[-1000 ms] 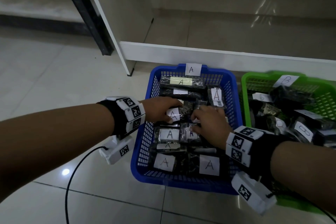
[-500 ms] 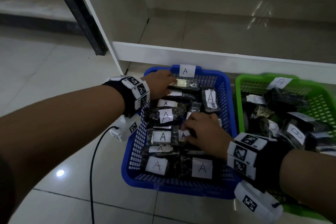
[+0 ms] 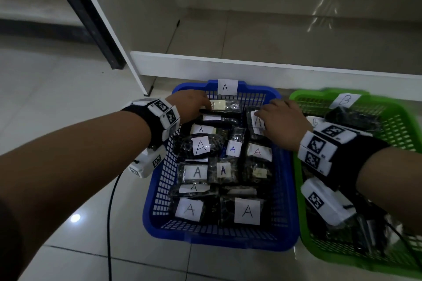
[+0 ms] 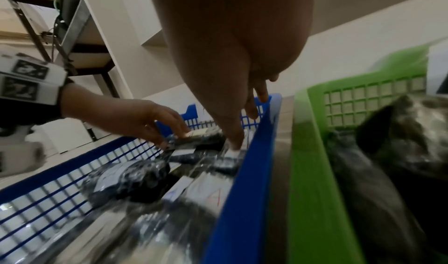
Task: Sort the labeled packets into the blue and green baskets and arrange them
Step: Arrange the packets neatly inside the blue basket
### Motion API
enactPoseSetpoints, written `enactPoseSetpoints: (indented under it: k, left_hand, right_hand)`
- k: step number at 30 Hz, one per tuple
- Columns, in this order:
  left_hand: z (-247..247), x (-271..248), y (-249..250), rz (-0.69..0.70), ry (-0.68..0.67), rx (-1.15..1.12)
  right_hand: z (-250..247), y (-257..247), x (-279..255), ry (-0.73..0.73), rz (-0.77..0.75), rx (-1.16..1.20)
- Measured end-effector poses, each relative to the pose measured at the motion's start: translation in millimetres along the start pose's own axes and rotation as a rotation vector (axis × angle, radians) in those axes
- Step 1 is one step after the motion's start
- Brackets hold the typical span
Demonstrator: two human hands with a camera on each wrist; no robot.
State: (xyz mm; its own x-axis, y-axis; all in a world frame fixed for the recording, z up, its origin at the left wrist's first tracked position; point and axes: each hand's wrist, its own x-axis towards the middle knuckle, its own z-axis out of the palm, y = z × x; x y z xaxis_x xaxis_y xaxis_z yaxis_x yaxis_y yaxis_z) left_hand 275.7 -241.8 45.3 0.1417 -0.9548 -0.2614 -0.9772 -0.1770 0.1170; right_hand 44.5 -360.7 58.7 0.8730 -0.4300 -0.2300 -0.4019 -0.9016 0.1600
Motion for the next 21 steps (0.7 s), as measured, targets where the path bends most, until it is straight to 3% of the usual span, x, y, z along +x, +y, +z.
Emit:
enactPoseSetpoints:
  k: [4, 10, 17, 21]
  left_hand:
    - [8.2, -6.0, 1.9, 0.059, 0.002, 0.028]
    - [1.7, -7.9, -1.0, 0.113, -0.040, 0.079]
    - [-4.5, -4.5, 0.0, 0.226, -0.025, 0.178]
    - [2.8, -9.3, -3.6, 0.183, 0.007, 0.103]
  right_hand:
    - [-9.1, 4.9, 19.4, -0.208, 0.005, -0.008]
    - [-5.3, 3.8, 31.6, -0.308, -0.079, 0.017]
    - [5.6, 5.0, 32.7, -0.250, -0.089, -0.100]
    - [7.8, 3.4, 32.7, -0.263, -0.082, -0.109]
